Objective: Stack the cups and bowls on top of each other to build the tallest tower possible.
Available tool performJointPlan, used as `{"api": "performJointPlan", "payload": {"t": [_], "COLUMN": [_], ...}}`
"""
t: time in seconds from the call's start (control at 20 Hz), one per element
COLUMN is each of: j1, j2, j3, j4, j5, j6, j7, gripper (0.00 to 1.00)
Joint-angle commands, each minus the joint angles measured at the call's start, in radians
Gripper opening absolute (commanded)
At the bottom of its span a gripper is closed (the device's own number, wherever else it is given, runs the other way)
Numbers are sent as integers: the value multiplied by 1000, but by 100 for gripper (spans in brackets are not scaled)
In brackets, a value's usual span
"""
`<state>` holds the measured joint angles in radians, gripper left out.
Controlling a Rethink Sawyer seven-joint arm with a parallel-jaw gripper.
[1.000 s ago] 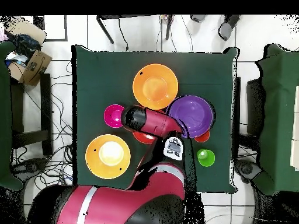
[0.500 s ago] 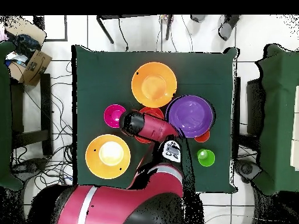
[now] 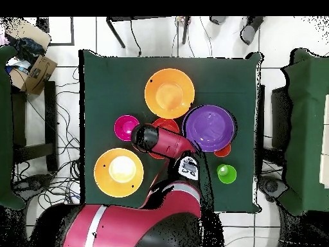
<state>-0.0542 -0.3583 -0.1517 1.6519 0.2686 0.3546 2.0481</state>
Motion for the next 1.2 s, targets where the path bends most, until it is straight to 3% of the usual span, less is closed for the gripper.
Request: {"api": "performJointPlan", "payload": {"t": [0.05, 0.4, 1.2], "j1": [5, -15, -74], "j2": [4, -12, -85], "j3": [104, 131, 242], "j4": [47, 58, 178], "j5": [42, 39, 21], "j6": [61, 80, 58], "j7": [168, 142, 94], "gripper": [100, 100, 100]}}
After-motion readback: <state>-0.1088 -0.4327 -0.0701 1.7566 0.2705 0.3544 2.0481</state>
